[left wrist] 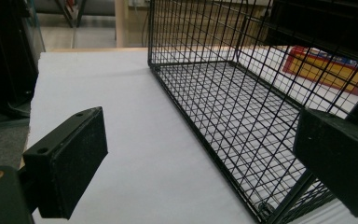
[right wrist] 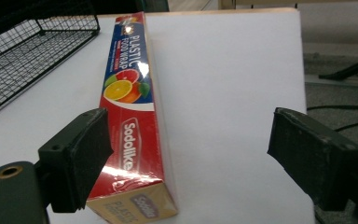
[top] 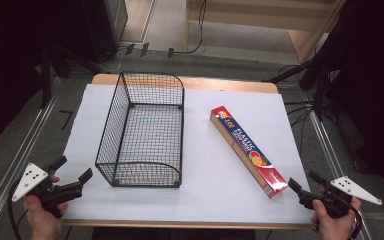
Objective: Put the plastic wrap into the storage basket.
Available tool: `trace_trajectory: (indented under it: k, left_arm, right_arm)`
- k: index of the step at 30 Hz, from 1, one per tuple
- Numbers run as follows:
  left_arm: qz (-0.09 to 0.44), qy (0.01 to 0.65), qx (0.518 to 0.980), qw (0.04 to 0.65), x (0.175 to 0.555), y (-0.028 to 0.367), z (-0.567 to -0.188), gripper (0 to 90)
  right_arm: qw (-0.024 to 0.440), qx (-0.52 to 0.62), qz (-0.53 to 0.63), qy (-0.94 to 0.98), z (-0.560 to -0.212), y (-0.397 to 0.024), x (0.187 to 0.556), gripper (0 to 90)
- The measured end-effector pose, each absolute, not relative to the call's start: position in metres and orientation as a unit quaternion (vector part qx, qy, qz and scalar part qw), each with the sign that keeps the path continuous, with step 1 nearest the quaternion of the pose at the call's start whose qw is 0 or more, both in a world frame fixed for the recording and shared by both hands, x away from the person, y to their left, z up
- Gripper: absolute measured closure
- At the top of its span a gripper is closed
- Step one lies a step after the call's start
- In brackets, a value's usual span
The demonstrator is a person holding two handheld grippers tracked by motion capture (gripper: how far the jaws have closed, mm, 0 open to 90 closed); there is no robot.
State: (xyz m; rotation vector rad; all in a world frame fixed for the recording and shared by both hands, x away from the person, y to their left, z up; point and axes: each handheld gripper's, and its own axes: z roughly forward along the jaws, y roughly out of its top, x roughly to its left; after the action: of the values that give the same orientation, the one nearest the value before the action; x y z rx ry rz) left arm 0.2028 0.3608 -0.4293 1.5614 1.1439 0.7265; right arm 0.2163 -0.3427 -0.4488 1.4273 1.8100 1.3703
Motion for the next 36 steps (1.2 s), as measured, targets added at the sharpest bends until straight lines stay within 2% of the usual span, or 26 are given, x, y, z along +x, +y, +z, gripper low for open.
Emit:
trace_trajectory:
  k: [8, 19, 28, 36]
  left_arm:
    - [0.304, 0.478, 0.648, 0.509, 0.202, 0.360, -0.429, 3.4]
    - [0.304, 0.484, 0.650, 0.501, 0.204, 0.362, -0.432, 3.4]
    - [0.306, 0.479, 0.661, 0.490, 0.206, 0.358, -0.434, 3.4]
    - [0.307, 0.482, 0.661, 0.487, 0.207, 0.359, -0.434, 3.4]
  right_arm:
    - [0.222, 0.517, 0.413, 0.716, -0.442, -0.313, 0.234, 14.0]
    - [0.167, 0.514, 0.317, 0.779, -0.427, -0.284, 0.268, 14.2]
    - [0.156, 0.496, 0.239, 0.820, -0.415, -0.260, 0.300, 14.3]
    - [0.128, 0.489, 0.193, 0.841, -0.412, -0.238, 0.325, 14.4]
